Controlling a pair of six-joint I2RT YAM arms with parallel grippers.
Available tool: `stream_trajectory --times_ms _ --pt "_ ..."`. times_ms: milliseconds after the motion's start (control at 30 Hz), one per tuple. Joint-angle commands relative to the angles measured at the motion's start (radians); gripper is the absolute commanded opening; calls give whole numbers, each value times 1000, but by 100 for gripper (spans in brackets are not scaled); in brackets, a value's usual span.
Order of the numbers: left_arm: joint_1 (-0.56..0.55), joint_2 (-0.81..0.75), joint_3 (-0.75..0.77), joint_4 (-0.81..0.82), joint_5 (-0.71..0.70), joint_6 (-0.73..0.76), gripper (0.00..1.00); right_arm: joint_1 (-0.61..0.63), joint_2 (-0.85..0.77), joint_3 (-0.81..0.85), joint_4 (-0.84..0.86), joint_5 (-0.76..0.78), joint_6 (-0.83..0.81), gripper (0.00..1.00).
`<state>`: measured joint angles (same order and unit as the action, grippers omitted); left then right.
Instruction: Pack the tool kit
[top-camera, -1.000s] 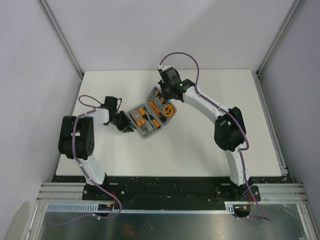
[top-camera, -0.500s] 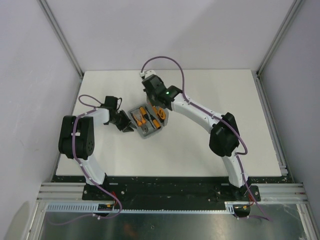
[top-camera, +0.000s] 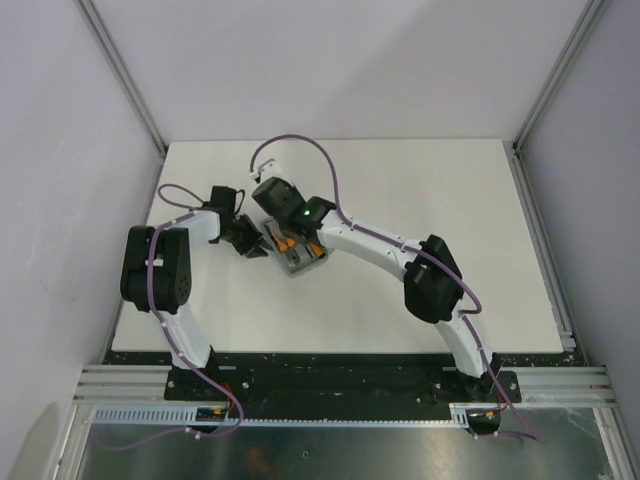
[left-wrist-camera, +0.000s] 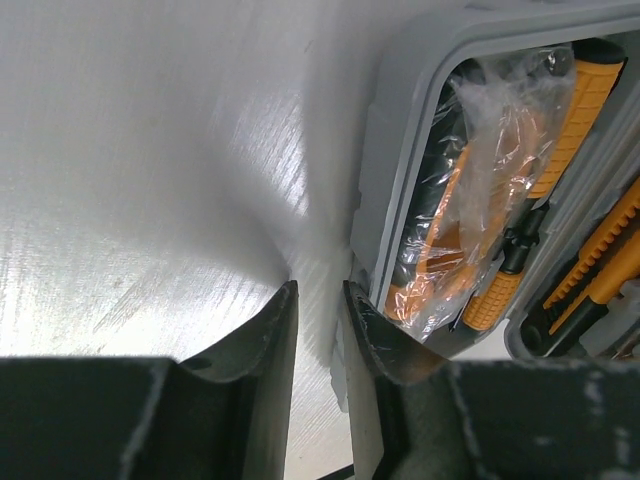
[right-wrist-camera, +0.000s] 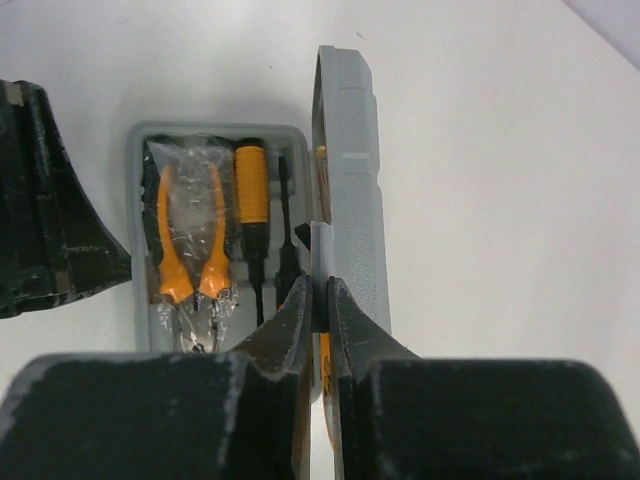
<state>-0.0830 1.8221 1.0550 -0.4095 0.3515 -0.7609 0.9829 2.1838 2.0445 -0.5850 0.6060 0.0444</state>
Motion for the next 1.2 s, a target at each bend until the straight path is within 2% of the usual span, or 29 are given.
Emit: stream_trajectory --times_ms 0,67,200,300,367,533,667,800,900,967,1167 --pt "-5 8 48 15 8 -27 30 36 20 39 125 111 -35 10" --pt "-5 11 48 16 12 -31 30 44 28 40 140 140 -40 13" --pt "4 14 47 16 15 -43 30 60 19 21 160 151 -41 31" --pt "20 7 42 16 9 -53 30 66 -21 -18 191 93 -33 46" --pt "32 4 41 17 3 -55 30 62 -50 -41 208 27 -9 51" --pt "58 -7 30 16 -3 -60 30 24 -96 -56 186 -63 85 49" --pt "77 -65 -20 16 -80 -73 28 -53 -126 -95 159 -152 173 43" --pt "80 -128 -54 17 -139 -77 27 -119 -106 -118 128 -274 220 40" --pt "80 -141 -52 19 -125 -67 28 -155 -62 -104 108 -371 217 40" --pt "80 -148 -41 24 -104 -52 29 -177 -28 -89 98 -443 209 42" --pt "80 -199 -25 31 -120 -20 40 -222 71 -63 49 -673 173 62"
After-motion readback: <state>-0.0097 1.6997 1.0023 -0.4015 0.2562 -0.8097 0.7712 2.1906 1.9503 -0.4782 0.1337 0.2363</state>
